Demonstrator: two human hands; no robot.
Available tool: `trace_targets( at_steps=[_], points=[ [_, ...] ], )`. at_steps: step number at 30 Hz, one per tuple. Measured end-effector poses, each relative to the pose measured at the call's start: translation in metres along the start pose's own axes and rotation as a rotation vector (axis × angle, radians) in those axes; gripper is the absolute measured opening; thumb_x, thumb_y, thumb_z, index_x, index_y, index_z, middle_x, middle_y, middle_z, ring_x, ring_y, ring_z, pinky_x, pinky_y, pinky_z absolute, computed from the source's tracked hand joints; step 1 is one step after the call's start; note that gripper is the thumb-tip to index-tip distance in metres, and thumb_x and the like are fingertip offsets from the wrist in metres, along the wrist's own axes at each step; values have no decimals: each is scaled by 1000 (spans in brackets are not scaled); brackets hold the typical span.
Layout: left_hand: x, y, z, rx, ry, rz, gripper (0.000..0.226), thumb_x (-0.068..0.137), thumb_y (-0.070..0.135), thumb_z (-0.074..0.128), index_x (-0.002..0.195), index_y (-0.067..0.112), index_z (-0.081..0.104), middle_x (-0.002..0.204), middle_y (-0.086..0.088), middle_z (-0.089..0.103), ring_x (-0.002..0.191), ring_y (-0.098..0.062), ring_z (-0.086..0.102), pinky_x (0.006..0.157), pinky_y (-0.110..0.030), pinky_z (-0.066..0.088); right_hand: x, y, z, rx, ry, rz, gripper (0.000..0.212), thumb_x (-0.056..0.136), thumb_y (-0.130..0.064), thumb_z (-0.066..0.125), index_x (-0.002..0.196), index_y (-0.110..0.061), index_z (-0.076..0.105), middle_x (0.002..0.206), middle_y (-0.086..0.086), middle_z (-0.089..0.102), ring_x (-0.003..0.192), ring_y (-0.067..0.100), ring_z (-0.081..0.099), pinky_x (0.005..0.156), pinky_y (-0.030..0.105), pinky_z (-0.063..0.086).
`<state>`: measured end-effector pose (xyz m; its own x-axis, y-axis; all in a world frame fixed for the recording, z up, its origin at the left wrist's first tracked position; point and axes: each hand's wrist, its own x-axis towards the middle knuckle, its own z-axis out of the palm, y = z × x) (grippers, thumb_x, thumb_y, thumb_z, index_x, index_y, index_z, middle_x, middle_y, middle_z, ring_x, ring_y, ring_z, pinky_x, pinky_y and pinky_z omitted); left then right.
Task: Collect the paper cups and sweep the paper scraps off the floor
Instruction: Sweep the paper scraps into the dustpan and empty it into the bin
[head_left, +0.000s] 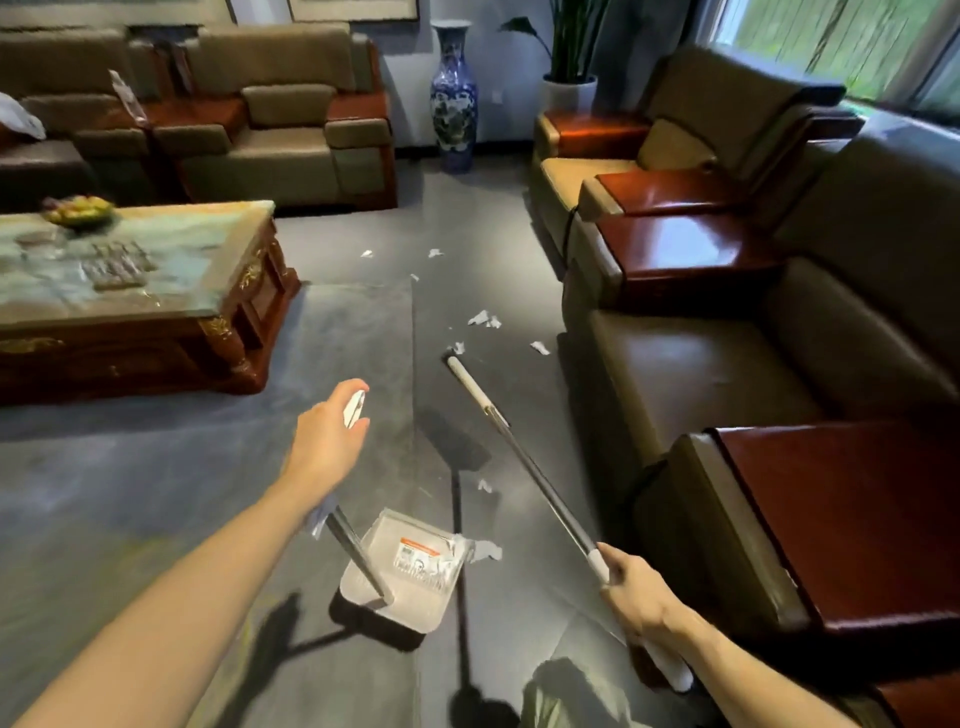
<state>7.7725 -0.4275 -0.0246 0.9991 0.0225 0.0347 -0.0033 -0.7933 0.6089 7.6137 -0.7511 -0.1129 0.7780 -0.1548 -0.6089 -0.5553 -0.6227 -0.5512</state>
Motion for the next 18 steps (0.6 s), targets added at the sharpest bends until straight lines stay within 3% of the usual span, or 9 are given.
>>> trace_targets(
  at_steps=[2,5,11,18],
  points=[
    [62,9,15,28,-13,24,39,91,14,57,127,25,50,120,-13,62,111,-33,56,89,-35,42,58,-38,-34,51,24,-17,64,86,-1,46,147,-18,35,102,4,60,56,12,56,42,17,47],
    [158,21,38,72,-15,38,40,92,17,56,129,27,48,118,-14,62,110,-33,57,89,-38,44,159,-91,-88,103,29,-42,58,85,1,47,141,-14,43,71,-2,52,46,10,46,35,18,38],
    [350,58,76,54,104,-56,42,91,8,57,131,14,50,117,-24,61,108,-41,56,85,-35,39,352,-185,-207,126,2,-22,57,87,1,47,141,-16,42,63,5,54,40,12,44,35,19,37],
    [508,86,88,16,214,-121,38,90,8,58,128,11,52,114,-21,63,104,-41,57,81,-36,41,501,-288,-303,68,-16,-80,48,87,-2,49,133,-15,51,69,8,57,44,14,48,39,23,44]
  ],
)
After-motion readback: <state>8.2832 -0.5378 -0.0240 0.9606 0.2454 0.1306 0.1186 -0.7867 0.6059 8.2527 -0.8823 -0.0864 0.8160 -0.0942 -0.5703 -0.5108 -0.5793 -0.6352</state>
